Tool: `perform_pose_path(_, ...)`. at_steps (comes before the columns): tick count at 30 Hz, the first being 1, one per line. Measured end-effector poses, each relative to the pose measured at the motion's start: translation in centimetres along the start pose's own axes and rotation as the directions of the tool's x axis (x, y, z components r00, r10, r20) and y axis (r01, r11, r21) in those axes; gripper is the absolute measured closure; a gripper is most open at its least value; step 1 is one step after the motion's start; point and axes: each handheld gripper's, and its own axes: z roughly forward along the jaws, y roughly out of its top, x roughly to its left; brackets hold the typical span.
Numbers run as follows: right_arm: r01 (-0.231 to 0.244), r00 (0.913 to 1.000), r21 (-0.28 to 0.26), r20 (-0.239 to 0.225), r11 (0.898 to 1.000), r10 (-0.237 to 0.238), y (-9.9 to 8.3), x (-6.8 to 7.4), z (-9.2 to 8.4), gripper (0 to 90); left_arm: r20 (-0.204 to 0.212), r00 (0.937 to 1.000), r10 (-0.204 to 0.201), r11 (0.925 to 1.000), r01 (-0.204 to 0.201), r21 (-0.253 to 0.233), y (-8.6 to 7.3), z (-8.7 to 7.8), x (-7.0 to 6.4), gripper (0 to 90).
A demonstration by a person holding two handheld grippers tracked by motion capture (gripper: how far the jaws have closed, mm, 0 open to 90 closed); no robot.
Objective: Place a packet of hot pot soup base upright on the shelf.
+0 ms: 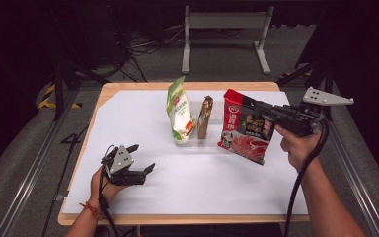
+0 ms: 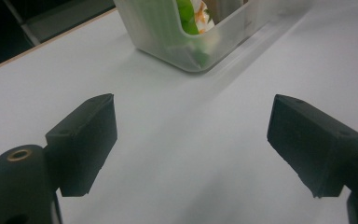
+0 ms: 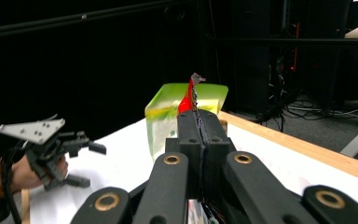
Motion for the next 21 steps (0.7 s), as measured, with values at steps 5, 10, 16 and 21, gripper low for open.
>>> perform_pose_path(5, -0.002, 0.9990, -0.003, 0.044, 1.000, 0.002, 0.9, -0.5, 1.0, 89.3, 0.005, 1.0000, 0.004, 1.0000, -0.004, 0.006, 0.0, 0.1, -0.1, 16.5)
perform_pose_path(10, 0.001, 0.9979, 0.000, 0.065, 1.000, -0.001, 1.4, -0.8, 2.1, 89.3, 0.010, 0.9999, 0.005, 1.0000, -0.005, 0.005, 0.0, 0.0, -0.1, 16.5)
perform_pose_path(16, -0.004, 0.9954, -0.010, 0.095, 1.000, 0.005, 2.2, -1.1, 3.2, 89.3, 0.006, 1.0000, 0.008, 1.0000, -0.008, 0.004, 0.0, 0.1, -0.1, 16.5)
perform_pose_path(21, 0.009, 0.9903, -0.003, 0.139, 1.000, -0.008, 2.6, -1.2, 4.2, 89.3, 0.007, 0.9999, 0.009, 0.9999, -0.009, 0.007, -0.1, 0.1, -0.1, 16.5)
